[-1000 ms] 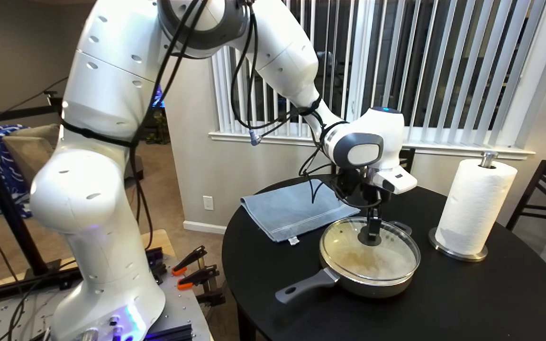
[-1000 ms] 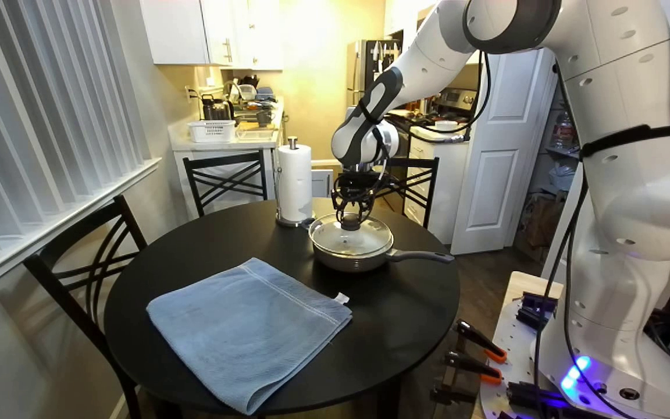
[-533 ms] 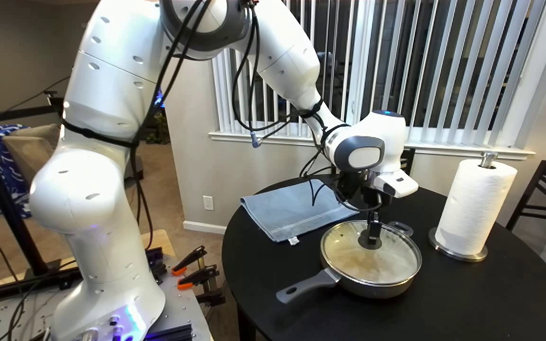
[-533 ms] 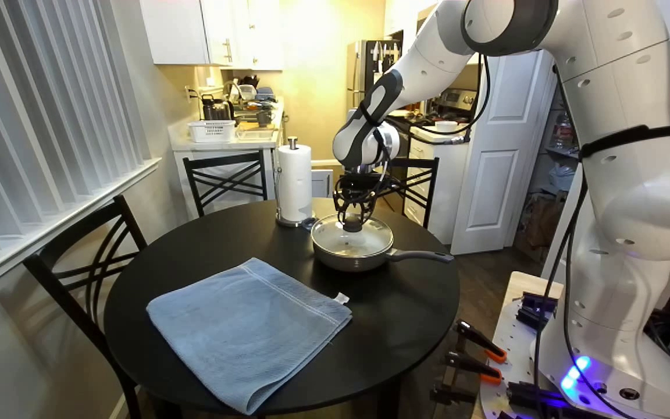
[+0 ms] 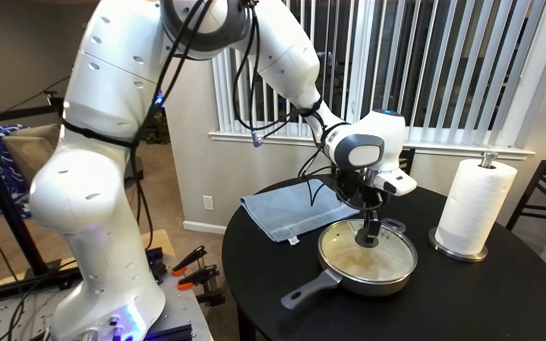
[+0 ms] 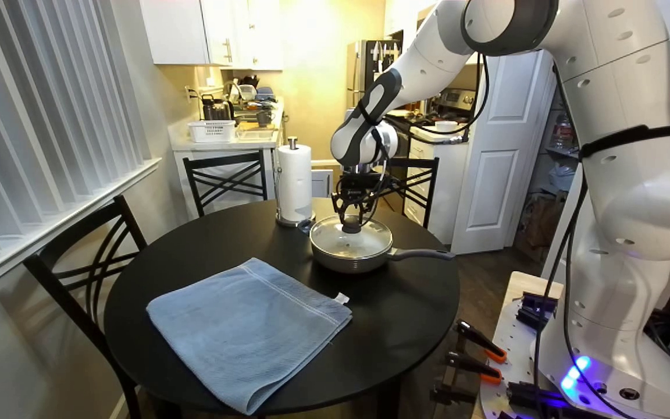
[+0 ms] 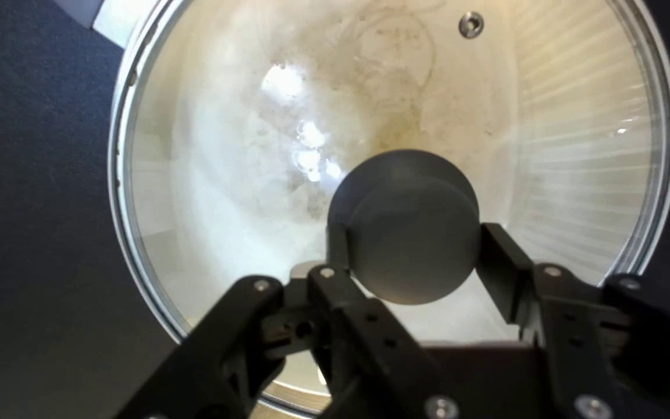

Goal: Put the lid on the pot

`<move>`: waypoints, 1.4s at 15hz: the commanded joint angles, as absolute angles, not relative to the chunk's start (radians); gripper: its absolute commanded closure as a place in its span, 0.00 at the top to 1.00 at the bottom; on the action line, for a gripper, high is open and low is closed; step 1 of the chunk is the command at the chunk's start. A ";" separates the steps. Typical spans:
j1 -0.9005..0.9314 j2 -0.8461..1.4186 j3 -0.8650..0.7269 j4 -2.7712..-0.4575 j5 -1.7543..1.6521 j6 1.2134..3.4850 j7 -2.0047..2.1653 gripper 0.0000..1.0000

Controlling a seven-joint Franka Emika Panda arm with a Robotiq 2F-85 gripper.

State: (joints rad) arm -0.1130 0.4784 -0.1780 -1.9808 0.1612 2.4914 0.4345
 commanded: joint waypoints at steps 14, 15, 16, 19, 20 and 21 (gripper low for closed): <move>-0.063 0.326 -0.172 -2.015 0.102 2.373 0.408 1.00; -0.081 0.391 -0.164 -1.961 0.130 2.382 0.400 1.00; -0.078 0.379 -0.163 -1.962 0.128 2.382 0.401 1.00; -0.080 0.388 -0.164 -1.961 0.128 2.382 0.401 1.00; -0.080 0.392 -0.165 -1.961 0.128 2.382 0.401 1.00; -0.080 0.393 -0.165 -1.961 0.128 2.382 0.401 1.00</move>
